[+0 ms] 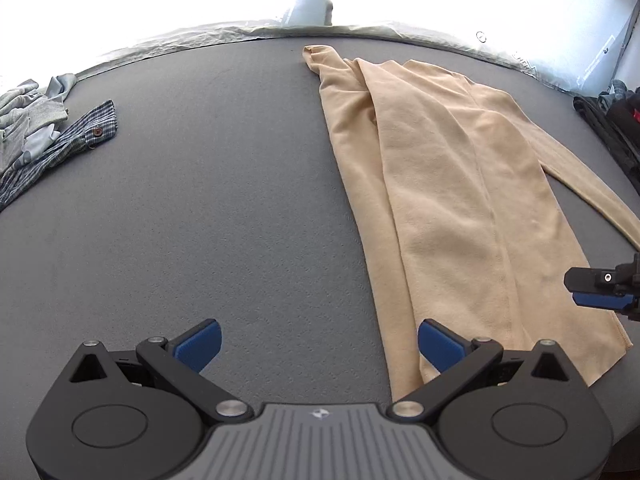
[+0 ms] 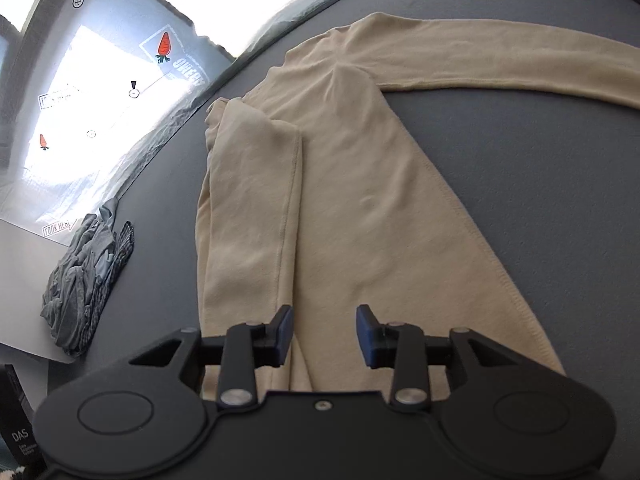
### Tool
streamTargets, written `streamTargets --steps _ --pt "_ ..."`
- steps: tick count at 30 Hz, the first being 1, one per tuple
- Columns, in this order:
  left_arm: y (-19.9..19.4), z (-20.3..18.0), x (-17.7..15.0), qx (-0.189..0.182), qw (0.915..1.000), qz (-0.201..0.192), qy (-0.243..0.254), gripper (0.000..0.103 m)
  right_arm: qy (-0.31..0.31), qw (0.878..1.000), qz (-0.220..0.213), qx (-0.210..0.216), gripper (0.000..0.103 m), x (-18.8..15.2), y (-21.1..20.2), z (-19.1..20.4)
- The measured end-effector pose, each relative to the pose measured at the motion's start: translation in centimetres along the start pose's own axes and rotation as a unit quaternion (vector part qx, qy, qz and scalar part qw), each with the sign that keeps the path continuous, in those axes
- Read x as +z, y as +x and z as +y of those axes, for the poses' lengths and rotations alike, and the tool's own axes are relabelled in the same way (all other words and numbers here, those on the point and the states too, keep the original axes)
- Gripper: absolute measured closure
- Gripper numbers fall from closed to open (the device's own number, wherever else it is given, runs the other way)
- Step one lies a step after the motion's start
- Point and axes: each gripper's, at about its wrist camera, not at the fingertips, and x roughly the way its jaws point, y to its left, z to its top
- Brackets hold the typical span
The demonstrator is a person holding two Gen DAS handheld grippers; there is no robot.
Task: Fold clothes
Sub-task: 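Grasp the sleeve with the right gripper and lift it over the folded body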
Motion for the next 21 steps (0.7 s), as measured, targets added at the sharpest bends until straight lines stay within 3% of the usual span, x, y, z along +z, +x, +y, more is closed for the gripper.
streamTargets --steps 4,8,10,15,19,21 --pt "1.4 -1.7 1.7 0.006 0.9998 0.006 0.018 0.0 -0.036 0.995 -0.034 -0.085 0.062 2.1 -0.8 -2.0" --pt "2.9 -3.2 3.5 0.014 0.9994 0.012 0.029 0.0 -0.055 0.979 -0.073 -0.182 0.06 4.1 -1.8 -4.8" --pt "3.9 -3.8 4.5 0.02 0.9992 0.017 0.029 0.0 -0.053 0.968 -0.098 -0.225 0.058 5.1 -2.6 -6.5" --pt "7.2 -5.2 6.3 0.036 0.9972 0.05 0.042 0.0 -0.036 0.925 -0.156 -0.345 0.044 7.6 -4.0 -10.7" --pt "8.1 -5.1 7.5 0.022 0.9975 0.06 0.028 0.0 0.037 0.904 -0.168 -0.391 0.033 9.6 -4.5 -15.4" --pt "8.6 -4.8 7.8 0.01 0.9976 0.068 0.012 0.0 0.081 0.911 -0.163 -0.37 0.033 10.0 -4.7 -17.3"
